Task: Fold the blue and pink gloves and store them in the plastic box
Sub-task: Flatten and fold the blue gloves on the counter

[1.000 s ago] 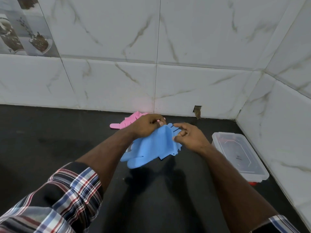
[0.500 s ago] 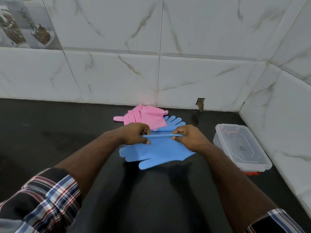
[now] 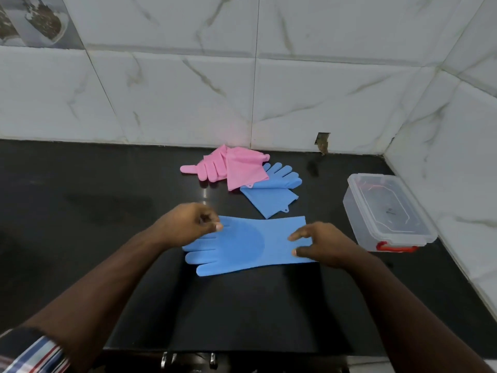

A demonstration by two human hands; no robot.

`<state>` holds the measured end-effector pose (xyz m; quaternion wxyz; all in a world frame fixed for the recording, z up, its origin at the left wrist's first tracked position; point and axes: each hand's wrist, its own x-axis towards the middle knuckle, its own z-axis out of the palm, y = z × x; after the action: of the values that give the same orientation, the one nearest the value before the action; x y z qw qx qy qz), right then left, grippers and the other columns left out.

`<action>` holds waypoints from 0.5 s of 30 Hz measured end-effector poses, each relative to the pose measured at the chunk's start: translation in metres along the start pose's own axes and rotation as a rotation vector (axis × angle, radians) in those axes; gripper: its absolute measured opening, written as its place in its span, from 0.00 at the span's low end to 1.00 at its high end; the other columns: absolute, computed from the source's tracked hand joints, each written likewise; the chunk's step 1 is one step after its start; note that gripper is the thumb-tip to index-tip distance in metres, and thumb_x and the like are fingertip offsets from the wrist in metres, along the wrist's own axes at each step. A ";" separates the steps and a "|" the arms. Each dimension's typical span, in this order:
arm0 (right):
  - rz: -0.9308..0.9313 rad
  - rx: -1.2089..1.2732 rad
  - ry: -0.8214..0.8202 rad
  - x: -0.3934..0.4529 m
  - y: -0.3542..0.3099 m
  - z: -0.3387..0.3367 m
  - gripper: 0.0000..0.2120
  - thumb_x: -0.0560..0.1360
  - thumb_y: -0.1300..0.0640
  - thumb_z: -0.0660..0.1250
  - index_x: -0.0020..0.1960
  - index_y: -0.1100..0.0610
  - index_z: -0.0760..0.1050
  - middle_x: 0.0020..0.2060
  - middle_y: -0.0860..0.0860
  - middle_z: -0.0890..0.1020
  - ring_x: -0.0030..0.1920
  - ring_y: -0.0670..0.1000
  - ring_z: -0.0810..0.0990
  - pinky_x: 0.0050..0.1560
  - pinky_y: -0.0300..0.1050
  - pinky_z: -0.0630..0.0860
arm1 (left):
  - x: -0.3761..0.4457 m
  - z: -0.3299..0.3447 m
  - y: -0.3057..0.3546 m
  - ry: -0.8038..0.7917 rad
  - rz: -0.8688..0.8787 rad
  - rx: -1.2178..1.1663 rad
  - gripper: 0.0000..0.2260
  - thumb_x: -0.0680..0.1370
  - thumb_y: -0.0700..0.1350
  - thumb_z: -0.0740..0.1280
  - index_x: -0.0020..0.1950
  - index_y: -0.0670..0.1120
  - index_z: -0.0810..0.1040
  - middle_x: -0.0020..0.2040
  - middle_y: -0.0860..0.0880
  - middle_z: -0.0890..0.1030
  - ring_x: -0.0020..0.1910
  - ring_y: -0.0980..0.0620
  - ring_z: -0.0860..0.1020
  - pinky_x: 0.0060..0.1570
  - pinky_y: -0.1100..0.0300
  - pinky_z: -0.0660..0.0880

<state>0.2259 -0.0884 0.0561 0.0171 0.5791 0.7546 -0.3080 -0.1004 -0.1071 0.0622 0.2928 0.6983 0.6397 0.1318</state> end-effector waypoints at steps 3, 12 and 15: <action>0.106 0.050 0.215 0.006 0.004 0.009 0.17 0.75 0.49 0.71 0.62 0.52 0.79 0.61 0.48 0.81 0.58 0.48 0.78 0.62 0.44 0.72 | 0.004 0.016 -0.022 0.119 -0.151 0.087 0.09 0.76 0.53 0.70 0.54 0.53 0.82 0.53 0.54 0.81 0.54 0.51 0.80 0.55 0.52 0.77; 0.430 0.193 0.286 0.017 0.013 0.027 0.20 0.75 0.52 0.72 0.63 0.60 0.75 0.60 0.57 0.80 0.56 0.55 0.78 0.55 0.47 0.73 | -0.017 0.047 -0.049 0.177 -0.379 -0.089 0.13 0.77 0.48 0.69 0.61 0.47 0.76 0.49 0.51 0.79 0.50 0.49 0.78 0.48 0.55 0.72; 0.448 0.354 0.323 0.018 0.014 0.033 0.12 0.73 0.54 0.74 0.52 0.59 0.77 0.52 0.56 0.82 0.47 0.52 0.79 0.50 0.48 0.75 | -0.019 0.047 -0.052 0.217 -0.403 -0.230 0.14 0.76 0.46 0.70 0.61 0.49 0.76 0.47 0.52 0.81 0.50 0.50 0.80 0.52 0.53 0.77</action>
<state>0.2217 -0.0868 0.0164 -0.1366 0.7662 0.5360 -0.3271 -0.1196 -0.1362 -0.0015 0.3203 0.5005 0.7746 0.2167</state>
